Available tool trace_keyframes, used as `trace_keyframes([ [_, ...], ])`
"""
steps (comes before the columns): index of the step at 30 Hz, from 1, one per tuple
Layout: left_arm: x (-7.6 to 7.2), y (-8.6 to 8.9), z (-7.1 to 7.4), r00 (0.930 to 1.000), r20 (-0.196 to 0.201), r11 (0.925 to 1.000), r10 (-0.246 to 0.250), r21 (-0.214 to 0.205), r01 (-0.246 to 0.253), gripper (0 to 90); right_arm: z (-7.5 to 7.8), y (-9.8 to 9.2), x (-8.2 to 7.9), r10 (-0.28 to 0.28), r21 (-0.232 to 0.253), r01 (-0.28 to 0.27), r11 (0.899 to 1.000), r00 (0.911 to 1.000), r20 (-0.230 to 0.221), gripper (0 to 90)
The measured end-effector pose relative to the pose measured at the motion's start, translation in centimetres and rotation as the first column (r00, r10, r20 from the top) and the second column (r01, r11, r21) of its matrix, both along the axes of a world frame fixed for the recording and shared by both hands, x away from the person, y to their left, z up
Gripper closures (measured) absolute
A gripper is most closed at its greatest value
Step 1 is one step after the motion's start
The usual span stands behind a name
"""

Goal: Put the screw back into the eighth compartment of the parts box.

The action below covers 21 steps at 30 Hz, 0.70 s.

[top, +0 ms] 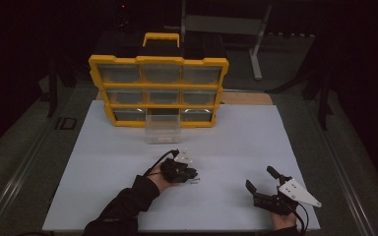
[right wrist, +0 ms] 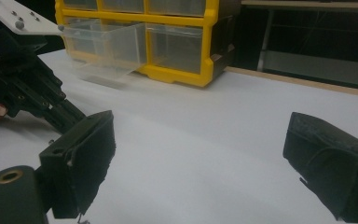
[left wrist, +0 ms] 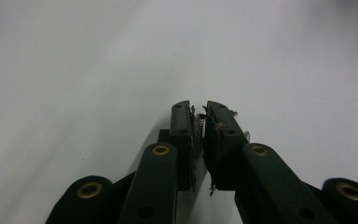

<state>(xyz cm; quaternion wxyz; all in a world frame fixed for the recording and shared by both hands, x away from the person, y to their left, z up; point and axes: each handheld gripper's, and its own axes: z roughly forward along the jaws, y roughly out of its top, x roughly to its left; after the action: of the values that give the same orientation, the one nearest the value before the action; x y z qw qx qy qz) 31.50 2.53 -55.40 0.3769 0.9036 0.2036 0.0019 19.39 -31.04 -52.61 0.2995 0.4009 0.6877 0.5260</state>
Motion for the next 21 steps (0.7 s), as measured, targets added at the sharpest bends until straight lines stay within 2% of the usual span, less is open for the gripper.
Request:
trace_keyframes([
  [4, 0.0, -0.1, 0.0, 0.9999, -0.001, 0.9999, 0.014, 0.005, -0.014, 85.9, 0.0, 0.1, 0.0, 0.002, -0.002, -0.002, 1.000, 1.0000, 0.003, 9.1],
  [7, -0.1, -0.2, 0.2, 0.9999, 0.012, 0.9997, 0.009, 0.021, -0.009, 86.6, 0.0, 0.1, 0.0, 0.003, -0.002, -0.003, 1.000, 1.0000, 0.001, 9.1],
  [9, -0.1, -0.3, 0.3, 0.9999, 0.006, 0.9996, 0.010, 0.025, -0.010, 86.8, 0.0, 0.1, 0.0, 0.001, -0.002, -0.001, 1.000, 1.0000, 0.003, 9.1],
  [13, -0.2, -0.2, 0.9, 0.9999, -0.004, 0.9999, 0.014, 0.001, -0.014, 86.9, 0.0, 0.0, 0.0, -0.001, 0.001, 0.001, 1.000, 1.0000, 0.004, 9.1],
  [21, -0.2, 0.2, 3.0, 0.9996, 0.020, 0.9994, 0.021, -0.029, -0.020, 86.9, 0.0, 0.0, 0.0, -0.002, 0.000, 0.002, 1.000, 1.0000, 0.004, 9.1],
])
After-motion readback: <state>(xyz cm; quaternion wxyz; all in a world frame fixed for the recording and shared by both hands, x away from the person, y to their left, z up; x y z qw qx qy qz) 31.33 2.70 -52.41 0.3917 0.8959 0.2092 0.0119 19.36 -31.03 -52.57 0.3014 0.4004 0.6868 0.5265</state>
